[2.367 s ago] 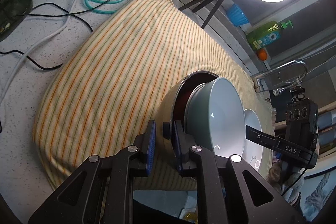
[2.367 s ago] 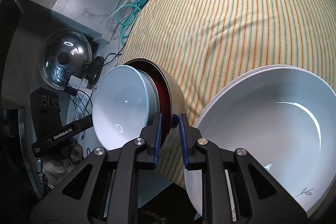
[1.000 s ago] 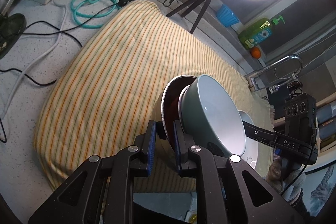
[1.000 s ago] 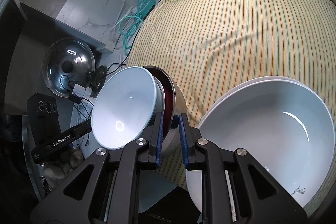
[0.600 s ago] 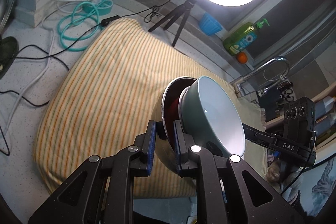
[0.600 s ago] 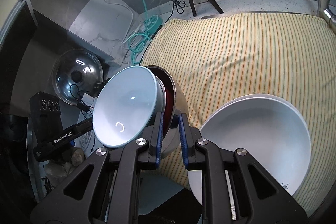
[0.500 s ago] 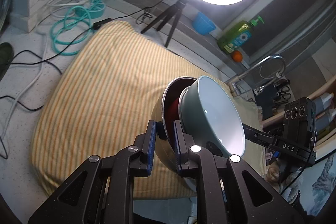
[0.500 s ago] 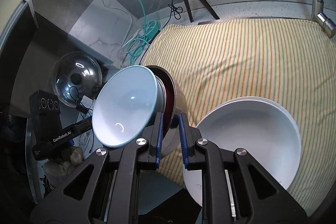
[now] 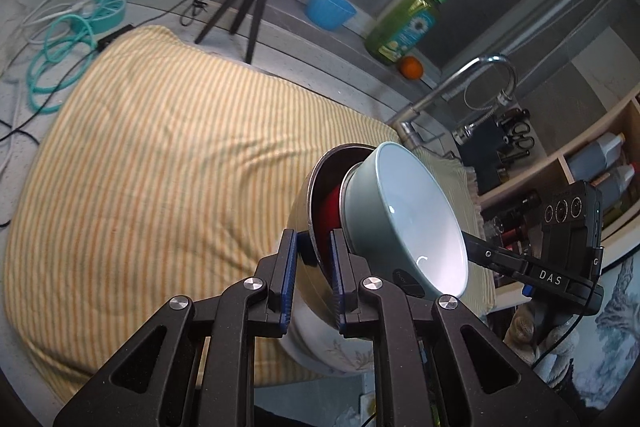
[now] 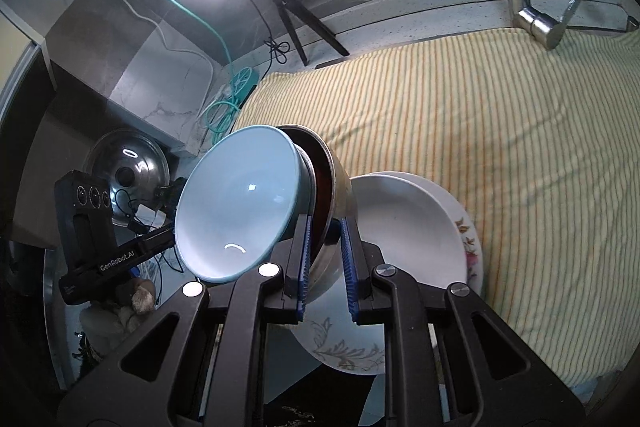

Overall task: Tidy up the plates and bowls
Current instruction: 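Lift the nested bowl set and lower it onto the plate stack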

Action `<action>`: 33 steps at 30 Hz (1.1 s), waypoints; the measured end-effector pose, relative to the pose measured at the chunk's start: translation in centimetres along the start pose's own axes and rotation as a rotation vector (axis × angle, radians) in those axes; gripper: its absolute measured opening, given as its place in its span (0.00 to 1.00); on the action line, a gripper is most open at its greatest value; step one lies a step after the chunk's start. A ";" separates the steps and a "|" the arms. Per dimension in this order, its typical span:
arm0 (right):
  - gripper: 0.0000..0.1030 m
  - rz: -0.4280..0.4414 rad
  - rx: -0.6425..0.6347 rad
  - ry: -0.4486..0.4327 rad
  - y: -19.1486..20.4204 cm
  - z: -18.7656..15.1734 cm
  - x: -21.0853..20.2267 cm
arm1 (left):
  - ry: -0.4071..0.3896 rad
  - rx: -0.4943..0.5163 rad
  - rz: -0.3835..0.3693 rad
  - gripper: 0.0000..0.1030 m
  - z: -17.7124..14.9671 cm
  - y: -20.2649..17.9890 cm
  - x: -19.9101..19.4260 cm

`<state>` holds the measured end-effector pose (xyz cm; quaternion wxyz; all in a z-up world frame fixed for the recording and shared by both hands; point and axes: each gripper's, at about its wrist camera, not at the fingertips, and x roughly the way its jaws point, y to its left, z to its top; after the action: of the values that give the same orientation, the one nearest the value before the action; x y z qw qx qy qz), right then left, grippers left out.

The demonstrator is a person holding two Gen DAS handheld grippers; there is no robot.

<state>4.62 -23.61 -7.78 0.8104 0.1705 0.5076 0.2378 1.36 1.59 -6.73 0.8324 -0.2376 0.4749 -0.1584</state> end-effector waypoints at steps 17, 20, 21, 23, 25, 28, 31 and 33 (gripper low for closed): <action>0.16 -0.033 0.062 0.004 -4.8 -2.1 -1.1 | 0.074 0.043 0.007 0.12 -1.9 -2.9 4.0; 0.16 -0.026 0.067 0.010 -5.1 -2.5 -1.0 | 0.080 0.049 0.012 0.12 -2.2 -3.0 4.2; 0.16 -0.024 0.068 0.011 -5.3 -2.5 -1.0 | 0.080 0.049 0.014 0.12 -2.3 -3.0 4.2; 0.16 -0.024 0.065 0.016 -5.4 -2.8 -0.9 | 0.082 0.048 0.018 0.12 -2.5 -3.0 4.3; 0.16 -0.017 0.065 0.018 -5.4 -3.0 -0.9 | 0.083 0.042 0.020 0.12 -2.6 -2.8 4.3; 0.16 -0.014 0.057 0.021 -5.4 -3.2 -1.0 | 0.087 0.032 0.016 0.12 -2.9 -2.7 4.2; 0.16 -0.020 0.044 0.025 -5.2 -3.3 -1.1 | 0.087 0.033 0.018 0.12 -3.0 -2.8 4.1; 0.16 -0.017 0.041 0.029 -5.3 -3.3 -1.1 | 0.088 0.034 0.023 0.12 -3.0 -2.8 4.1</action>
<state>2.34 -28.47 -11.12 0.8013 0.1795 0.5255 0.2227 0.68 -3.48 -9.45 0.8165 -0.2106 0.5109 -0.1672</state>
